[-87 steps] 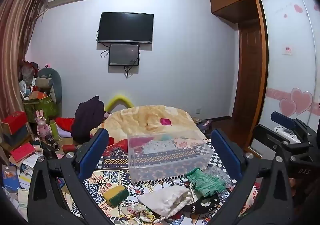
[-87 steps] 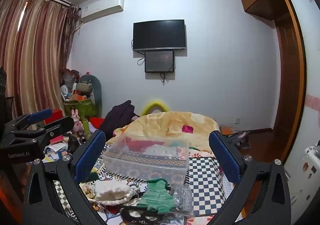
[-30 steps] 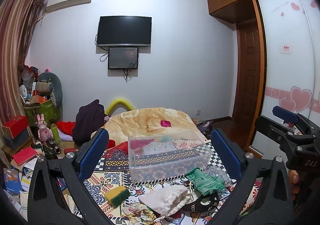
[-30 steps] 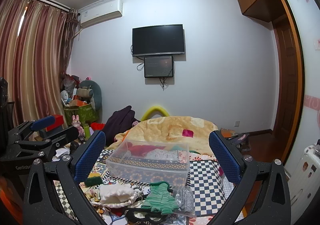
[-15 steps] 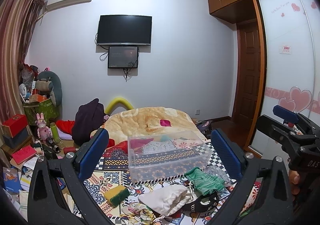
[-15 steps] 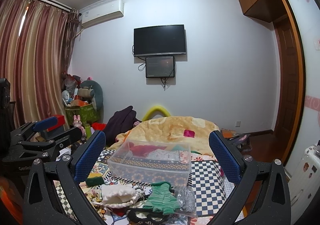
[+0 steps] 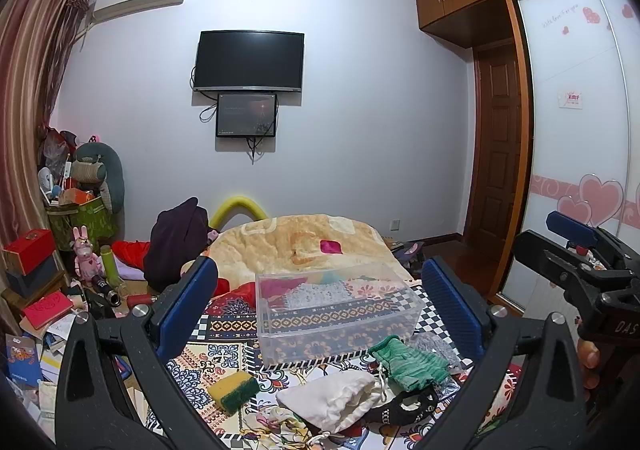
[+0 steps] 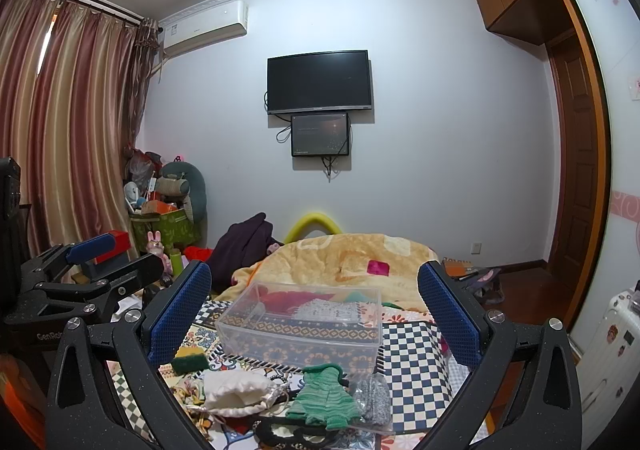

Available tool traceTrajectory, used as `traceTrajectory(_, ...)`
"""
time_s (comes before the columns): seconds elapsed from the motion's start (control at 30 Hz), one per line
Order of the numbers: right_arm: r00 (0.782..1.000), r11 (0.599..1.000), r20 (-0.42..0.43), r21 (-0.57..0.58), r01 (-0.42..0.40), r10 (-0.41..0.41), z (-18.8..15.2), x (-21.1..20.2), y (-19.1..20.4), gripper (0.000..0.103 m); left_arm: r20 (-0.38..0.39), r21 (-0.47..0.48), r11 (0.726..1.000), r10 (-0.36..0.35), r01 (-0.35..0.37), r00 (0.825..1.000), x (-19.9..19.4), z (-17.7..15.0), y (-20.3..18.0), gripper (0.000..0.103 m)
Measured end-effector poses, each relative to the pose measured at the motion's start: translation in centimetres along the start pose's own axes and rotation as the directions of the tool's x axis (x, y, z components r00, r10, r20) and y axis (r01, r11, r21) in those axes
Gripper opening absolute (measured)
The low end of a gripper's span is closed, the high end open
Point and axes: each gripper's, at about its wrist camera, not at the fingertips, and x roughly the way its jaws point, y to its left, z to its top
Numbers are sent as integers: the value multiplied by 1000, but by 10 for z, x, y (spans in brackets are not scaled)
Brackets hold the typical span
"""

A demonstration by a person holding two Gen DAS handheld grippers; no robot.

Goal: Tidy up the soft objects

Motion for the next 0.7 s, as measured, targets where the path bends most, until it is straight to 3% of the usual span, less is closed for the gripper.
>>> traceTrajectory(0.2,1000,1000,-17,26,-5,6,-4,5,-7,103,-18,11,1000,10,-9,1000,7,-5,1,103)
traceTrajectory(0.33,997,999,-82,40,2,1,-17,19,-15,103,-73,10,1000,28,-27,997,21,-16,9,103)
traceTrajectory(0.63,962,1000,-272,17,24,-19,-68,59,-30,103,-254,-47,995,69,-84,965,64,-59,51,103)
traceTrajectory(0.7,952,1000,-306,19,19,-12,-76,64,-32,103,-285,-59,994,69,-90,956,71,-70,59,93)
